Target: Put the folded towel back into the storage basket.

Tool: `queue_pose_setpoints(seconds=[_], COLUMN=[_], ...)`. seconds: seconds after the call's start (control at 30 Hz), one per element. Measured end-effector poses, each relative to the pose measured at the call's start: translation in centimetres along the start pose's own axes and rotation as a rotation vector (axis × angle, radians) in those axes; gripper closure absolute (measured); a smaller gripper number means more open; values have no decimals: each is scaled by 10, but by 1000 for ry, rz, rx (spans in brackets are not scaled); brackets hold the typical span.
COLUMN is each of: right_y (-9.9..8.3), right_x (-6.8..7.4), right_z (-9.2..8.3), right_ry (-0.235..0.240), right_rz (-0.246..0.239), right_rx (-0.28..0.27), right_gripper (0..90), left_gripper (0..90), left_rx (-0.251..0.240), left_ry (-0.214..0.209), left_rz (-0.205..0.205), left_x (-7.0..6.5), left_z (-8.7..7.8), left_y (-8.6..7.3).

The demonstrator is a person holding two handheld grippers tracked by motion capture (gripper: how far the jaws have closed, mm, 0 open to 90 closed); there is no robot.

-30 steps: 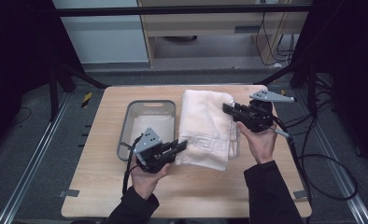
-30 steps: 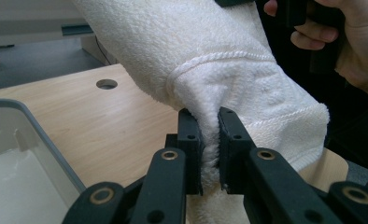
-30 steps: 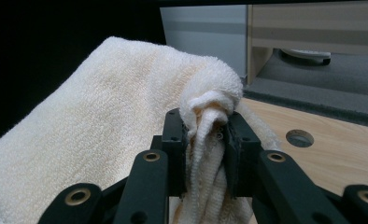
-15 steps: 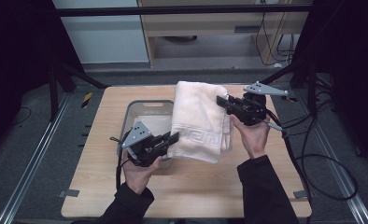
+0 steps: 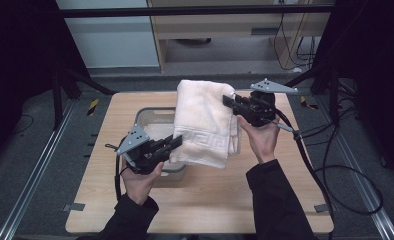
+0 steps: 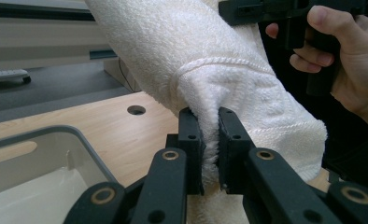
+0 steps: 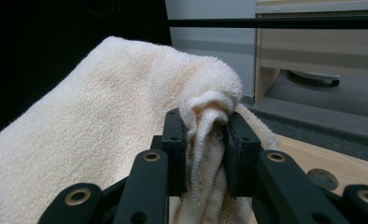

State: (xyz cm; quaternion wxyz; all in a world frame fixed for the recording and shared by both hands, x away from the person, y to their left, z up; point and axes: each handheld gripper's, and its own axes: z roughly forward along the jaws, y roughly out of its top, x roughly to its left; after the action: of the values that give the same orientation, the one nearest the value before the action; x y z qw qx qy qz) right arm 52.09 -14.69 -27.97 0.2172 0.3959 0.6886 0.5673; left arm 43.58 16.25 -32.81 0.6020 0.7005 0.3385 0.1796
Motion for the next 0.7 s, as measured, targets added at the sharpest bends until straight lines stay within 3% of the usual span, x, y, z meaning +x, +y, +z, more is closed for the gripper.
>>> queue_pose_setpoints(seconds=[0.7], right_y=[19], right_x=[28], right_z=[30], right_ry=[40], right_rz=[-33], right_rx=[0], right_gripper=[730], left_gripper=[814], left_rx=[-45], left_ry=[52], left_rz=[-21], left_x=[22], left_z=[-32], left_y=[5])
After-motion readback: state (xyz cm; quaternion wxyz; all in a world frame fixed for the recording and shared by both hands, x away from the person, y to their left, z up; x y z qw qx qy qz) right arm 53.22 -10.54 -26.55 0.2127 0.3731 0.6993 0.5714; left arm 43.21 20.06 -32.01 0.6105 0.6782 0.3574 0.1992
